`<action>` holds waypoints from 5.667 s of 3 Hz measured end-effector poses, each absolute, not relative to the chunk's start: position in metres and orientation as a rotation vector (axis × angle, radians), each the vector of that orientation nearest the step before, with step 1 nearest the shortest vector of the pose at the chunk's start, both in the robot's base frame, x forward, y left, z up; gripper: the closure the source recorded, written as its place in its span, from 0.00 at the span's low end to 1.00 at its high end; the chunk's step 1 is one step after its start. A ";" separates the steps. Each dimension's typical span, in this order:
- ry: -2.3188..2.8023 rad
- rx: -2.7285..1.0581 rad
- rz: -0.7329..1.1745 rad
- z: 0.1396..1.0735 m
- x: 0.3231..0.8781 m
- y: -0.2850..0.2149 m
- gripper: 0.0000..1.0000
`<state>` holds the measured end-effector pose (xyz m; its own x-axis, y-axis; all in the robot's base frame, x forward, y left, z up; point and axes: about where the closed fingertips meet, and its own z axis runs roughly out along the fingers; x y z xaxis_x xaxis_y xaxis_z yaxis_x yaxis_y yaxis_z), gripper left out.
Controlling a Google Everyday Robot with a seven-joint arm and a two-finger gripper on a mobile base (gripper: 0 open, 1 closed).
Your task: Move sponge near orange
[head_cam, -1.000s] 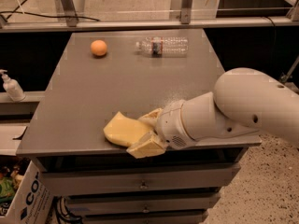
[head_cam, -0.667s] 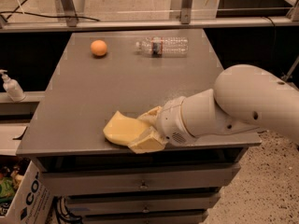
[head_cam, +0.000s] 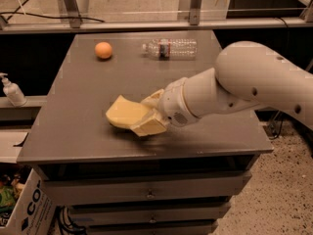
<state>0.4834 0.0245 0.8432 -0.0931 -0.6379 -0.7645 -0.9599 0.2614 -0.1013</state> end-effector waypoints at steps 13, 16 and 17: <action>1.974 -1.251 0.270 0.822 0.756 0.085 0.61; 1.995 -1.263 0.299 0.821 0.753 0.086 0.00; 1.995 -1.263 0.299 0.821 0.753 0.086 0.00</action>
Offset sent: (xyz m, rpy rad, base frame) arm 0.0308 0.0084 0.0059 -0.0009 -0.0158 -0.0111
